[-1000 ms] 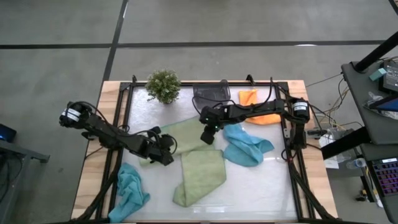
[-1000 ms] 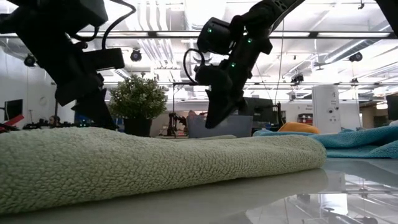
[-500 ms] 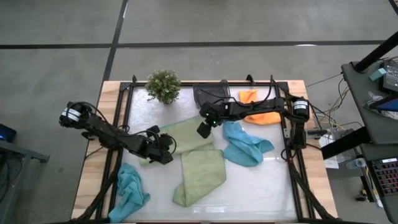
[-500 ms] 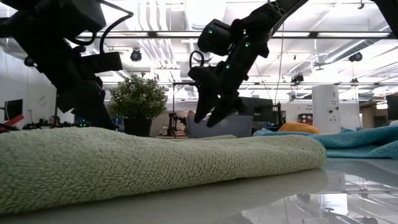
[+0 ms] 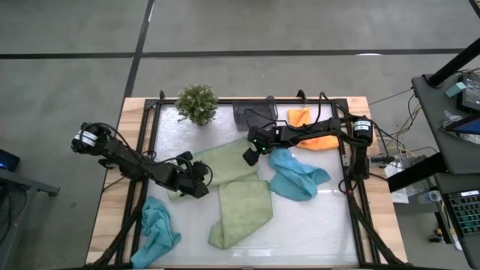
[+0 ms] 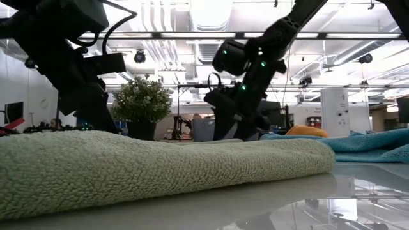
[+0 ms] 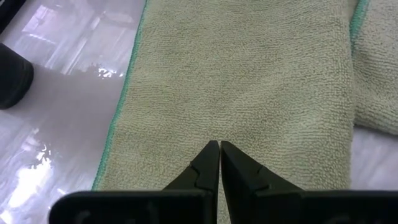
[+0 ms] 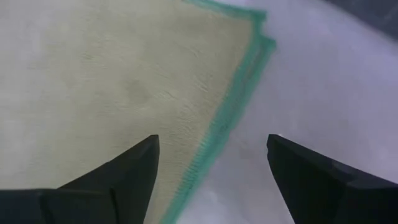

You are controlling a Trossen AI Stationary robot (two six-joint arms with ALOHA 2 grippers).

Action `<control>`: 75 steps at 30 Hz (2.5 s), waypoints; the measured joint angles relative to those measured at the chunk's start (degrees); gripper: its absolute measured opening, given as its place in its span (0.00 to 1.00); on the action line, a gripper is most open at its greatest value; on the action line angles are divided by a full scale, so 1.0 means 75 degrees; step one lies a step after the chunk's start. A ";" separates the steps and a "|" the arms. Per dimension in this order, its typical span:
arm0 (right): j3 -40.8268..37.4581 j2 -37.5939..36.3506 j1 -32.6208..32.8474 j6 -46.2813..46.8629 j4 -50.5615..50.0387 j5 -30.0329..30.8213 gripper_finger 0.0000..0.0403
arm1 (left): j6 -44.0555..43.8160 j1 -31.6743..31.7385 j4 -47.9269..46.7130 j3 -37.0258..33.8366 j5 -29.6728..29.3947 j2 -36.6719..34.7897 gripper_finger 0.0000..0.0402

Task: Fold microfiber towels
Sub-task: Fold the left green towel

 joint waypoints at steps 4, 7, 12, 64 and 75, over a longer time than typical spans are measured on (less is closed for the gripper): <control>-0.0268 0.0000 -0.0049 0.0196 0.0514 -0.0059 0.71 | 0.0000 0.0000 -0.0003 0.0000 -0.0003 0.0000 0.00; -0.0331 -0.0003 -0.0052 0.0194 0.0646 -0.0168 0.71 | 0.0000 0.0000 0.0000 0.0000 -0.0006 0.0000 0.00; -0.0335 0.0141 -0.0052 0.0143 0.0885 -0.0216 0.71 | 0.0002 0.0007 0.0007 0.0000 -0.0007 0.0000 0.00; -0.0130 -0.2129 -0.0504 -0.1161 -0.1102 -0.0806 0.02 | 0.0629 -0.0073 -0.0479 0.0029 0.0474 -0.1749 0.00; 0.0629 -0.1275 0.0276 -0.1078 -0.0779 -0.1746 0.02 | 0.0065 -0.0664 -0.0741 0.0000 0.2141 -0.1715 0.00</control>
